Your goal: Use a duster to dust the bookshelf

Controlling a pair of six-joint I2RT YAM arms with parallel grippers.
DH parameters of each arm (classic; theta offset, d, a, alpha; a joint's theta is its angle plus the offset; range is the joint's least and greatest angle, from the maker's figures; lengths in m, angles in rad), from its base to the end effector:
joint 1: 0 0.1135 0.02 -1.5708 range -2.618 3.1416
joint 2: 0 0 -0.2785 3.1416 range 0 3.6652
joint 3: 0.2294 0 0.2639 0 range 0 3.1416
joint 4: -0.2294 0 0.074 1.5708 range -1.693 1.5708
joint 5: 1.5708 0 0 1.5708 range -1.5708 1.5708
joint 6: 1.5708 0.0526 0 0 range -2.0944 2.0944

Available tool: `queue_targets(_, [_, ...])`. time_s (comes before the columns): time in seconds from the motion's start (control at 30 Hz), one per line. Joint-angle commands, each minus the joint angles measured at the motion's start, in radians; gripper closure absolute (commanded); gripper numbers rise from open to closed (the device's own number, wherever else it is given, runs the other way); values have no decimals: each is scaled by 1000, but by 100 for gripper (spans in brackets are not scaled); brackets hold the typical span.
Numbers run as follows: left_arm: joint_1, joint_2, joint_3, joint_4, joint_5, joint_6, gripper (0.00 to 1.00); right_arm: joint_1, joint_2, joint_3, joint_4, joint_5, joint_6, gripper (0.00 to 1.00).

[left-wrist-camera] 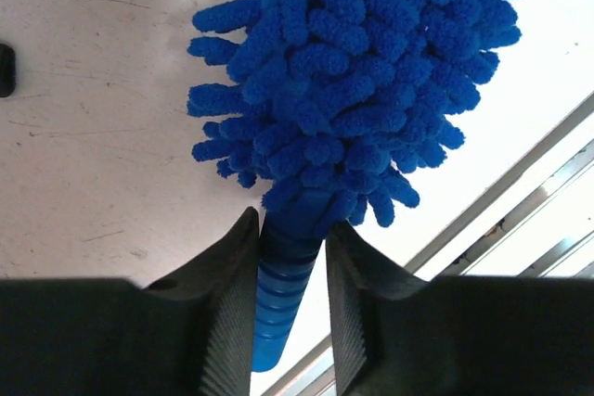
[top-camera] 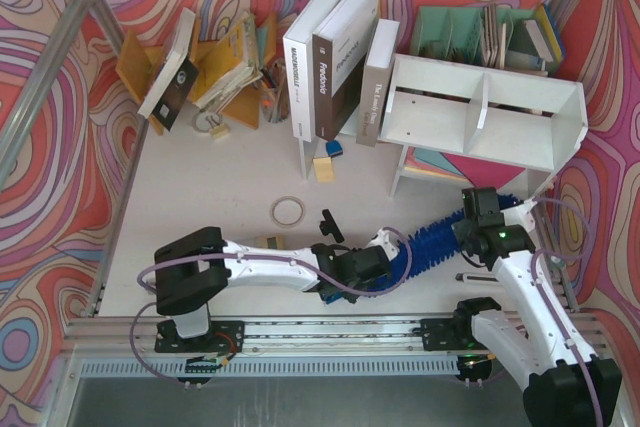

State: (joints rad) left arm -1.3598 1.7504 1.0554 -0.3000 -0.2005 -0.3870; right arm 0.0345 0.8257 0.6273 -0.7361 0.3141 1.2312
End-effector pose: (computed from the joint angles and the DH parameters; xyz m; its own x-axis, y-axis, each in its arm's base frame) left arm 0.0886 -0.3634 0.1637 -0.5157 0.6420 -0.5673 0.8000 0.5978 -0.0508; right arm 0.1691 -0.0104 0.2266 -0.1257 0.8930 -0.4322 0.8081 0.3449 0.4775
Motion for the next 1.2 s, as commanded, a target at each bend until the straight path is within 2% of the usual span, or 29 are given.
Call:
queue_targets(0.0, [-4, 25, 23, 11, 0, 10, 70, 8, -7, -8, -16, 32, 14, 100])
queue_targets(0.17, [-8, 20, 48, -23, -39, 15, 95, 8, -5, -21, -21, 39, 13, 100])
queue_targets(0.23, [-24, 3, 66, -53, -85, 24, 100, 8, -7, -22, -25, 36, 9, 99])
queue_targets(0.37, [-50, -53, 97, -114, -177, 36, 100, 8, -17, -22, -30, 30, -13, 72])
queue_targets(0.5, [-69, -126, 80, -104, -212, 49, 100, 8, -35, -25, -33, 4, -45, 43])
queue_targets(0.63, [-70, -173, 55, -76, -217, 55, 100, 8, -54, -43, -18, -46, -74, 23])
queue_targets(0.9, [-80, -207, 90, -88, -185, 61, 100, 8, -115, -158, 181, -269, -103, 4])
queue_targets(1.17, [-113, -210, 125, -89, -171, 56, 100, 8, -82, -229, 388, -342, -69, 3])
